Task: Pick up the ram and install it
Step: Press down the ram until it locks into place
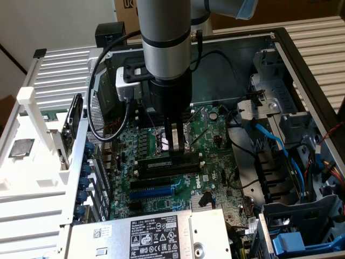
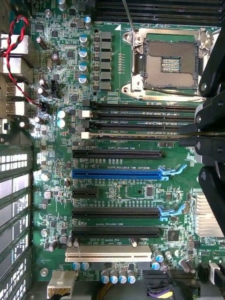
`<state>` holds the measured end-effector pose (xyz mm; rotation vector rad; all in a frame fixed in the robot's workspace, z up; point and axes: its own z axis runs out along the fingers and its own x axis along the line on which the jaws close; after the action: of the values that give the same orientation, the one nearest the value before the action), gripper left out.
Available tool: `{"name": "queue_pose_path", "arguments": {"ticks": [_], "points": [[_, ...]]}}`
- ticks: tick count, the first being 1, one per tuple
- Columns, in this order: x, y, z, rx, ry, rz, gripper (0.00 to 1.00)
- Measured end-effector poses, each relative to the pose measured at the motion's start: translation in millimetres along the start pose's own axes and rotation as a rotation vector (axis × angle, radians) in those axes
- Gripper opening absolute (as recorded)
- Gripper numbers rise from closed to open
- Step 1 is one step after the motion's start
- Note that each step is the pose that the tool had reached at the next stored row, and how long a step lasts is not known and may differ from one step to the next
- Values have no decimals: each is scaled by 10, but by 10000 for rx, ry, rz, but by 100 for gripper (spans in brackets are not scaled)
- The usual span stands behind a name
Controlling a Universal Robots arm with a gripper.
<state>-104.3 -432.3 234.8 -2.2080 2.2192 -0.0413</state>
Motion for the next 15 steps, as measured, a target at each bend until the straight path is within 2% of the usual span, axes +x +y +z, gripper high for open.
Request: {"name": "queue_pose_path", "arguments": {"ticks": [15], "points": [[2,0,25,2,-4,32,13]]}}
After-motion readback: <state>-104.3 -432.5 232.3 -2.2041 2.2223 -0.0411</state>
